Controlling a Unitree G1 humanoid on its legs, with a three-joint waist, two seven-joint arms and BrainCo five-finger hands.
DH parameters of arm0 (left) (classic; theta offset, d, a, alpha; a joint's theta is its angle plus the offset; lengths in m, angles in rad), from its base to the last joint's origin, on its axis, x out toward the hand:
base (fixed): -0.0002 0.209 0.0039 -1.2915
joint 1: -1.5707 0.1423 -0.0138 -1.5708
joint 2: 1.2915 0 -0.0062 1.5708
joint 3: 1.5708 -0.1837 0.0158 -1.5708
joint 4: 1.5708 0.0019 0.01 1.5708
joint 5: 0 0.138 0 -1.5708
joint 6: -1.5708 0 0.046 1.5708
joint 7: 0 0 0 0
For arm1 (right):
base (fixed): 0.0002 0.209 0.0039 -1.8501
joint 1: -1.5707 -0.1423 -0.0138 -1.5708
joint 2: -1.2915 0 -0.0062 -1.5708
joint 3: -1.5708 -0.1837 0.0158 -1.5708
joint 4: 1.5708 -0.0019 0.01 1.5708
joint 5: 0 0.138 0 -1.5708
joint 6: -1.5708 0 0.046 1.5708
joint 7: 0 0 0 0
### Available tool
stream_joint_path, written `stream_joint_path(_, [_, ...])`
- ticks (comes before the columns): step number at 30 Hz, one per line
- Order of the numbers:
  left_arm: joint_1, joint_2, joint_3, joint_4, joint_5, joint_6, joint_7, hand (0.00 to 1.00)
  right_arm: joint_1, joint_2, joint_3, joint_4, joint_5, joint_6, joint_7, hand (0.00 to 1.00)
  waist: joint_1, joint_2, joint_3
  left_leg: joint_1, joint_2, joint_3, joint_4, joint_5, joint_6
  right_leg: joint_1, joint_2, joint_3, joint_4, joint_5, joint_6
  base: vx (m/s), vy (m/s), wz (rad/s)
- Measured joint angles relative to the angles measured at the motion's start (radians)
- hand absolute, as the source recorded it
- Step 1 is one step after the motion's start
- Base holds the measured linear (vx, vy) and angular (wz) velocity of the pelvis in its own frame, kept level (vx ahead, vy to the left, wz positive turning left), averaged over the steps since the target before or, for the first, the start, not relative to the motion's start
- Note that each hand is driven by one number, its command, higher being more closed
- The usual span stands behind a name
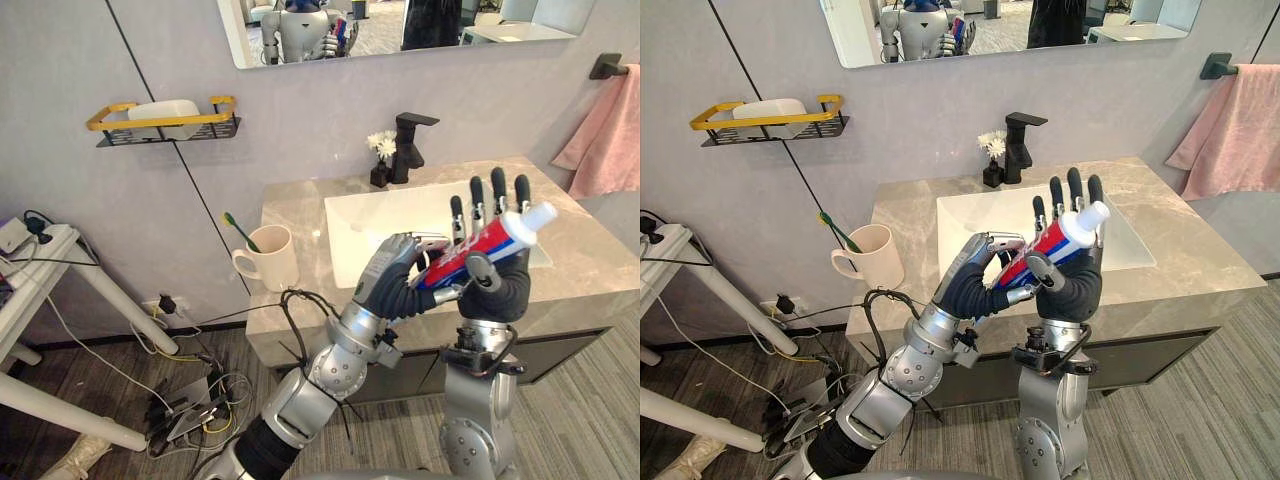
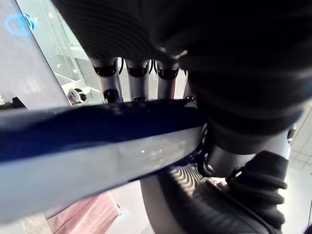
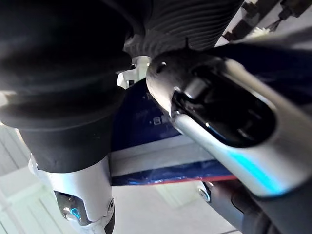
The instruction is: Organize washtable
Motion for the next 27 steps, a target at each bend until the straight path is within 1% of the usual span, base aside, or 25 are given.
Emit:
stream_joint_path(4, [0.0, 0.0, -0.001, 0.01, 0.0, 0.004, 0.0, 1.0, 0.0, -0.003, 0.008, 0.027, 0.029, 0.017, 0.014, 0.0, 0.0, -0.004, -0.001, -0.001, 0.0, -0.002, 0.0, 0.0, 0.0, 0.0, 0.0, -0.001, 0.0, 0.0, 0.0, 0.0, 0.0, 0.0])
stream_joint_path(6, [0.0, 0.002, -0.001, 0.01, 0.0, 0.006, 0.0, 1.0, 0.0, -0.027, 0.009, 0.03, 0.059, 0.025, 0.048, 0.0, 0.0, -0.006, -0.002, -0.001, 0.0, -0.002, 0.0, 0.0, 0.0, 0.0, 0.0, -0.001, 0.0, -0.001, 0.001, 0.0, 0.0, 0.0])
stream_joint_path(10, [0.0, 0.012, 0.002, 0.01, 0.003, 0.007, -0.002, 1.0, 0.0, -0.06, 0.012, 0.049, 0.096, 0.03, 0.093, 0.0, 0.0, -0.009, -0.004, -0.001, 0.0, 0.0, -0.001, 0.0, 0.0, -0.002, 0.0, 0.002, 0.0, -0.001, 0.001, 0.0, 0.0, 0.0])
stream_joint_path(15, [0.0, 0.018, 0.007, 0.01, 0.005, 0.007, -0.005, 1.0, 0.001, -0.082, 0.012, 0.049, 0.097, 0.047, 0.11, 0.0, 0.0, -0.021, -0.003, 0.001, 0.0, 0.007, -0.001, -0.001, 0.001, -0.005, 0.001, 0.016, 0.0, -0.001, 0.001, 0.0, 0.0, -0.04])
stream_joint_path(16, [0.0, 0.018, 0.007, 0.01, 0.005, 0.007, -0.005, 1.0, 0.001, -0.087, 0.012, 0.049, 0.097, 0.048, 0.111, 1.0, 0.001, -0.025, -0.004, 0.001, 0.0, 0.01, 0.0, -0.001, 0.002, -0.007, 0.001, 0.018, 0.0, -0.001, 0.001, 0.0, 0.0, -0.06])
stream_joint_path(19, [-0.001, 0.018, 0.006, 0.011, 0.005, 0.007, -0.005, 1.0, 0.001, -0.088, 0.011, 0.05, 0.096, 0.048, 0.111, 1.0, 0.001, -0.03, -0.004, -0.002, -0.001, 0.015, -0.001, -0.001, 0.002, -0.012, 0.001, 0.018, 0.0, 0.0, 0.001, 0.0, 0.0, -0.05])
stream_joint_path(27, [-0.001, 0.018, 0.002, 0.034, 0.01, -0.004, -0.007, 1.0, 0.001, -0.086, 0.003, 0.064, 0.096, 0.045, 0.091, 1.0, 0.001, -0.03, -0.004, -0.001, -0.001, 0.015, -0.001, -0.001, 0.002, -0.012, 0.001, 0.018, 0.0, 0.0, 0.001, 0.0, 0.0, 0.0])
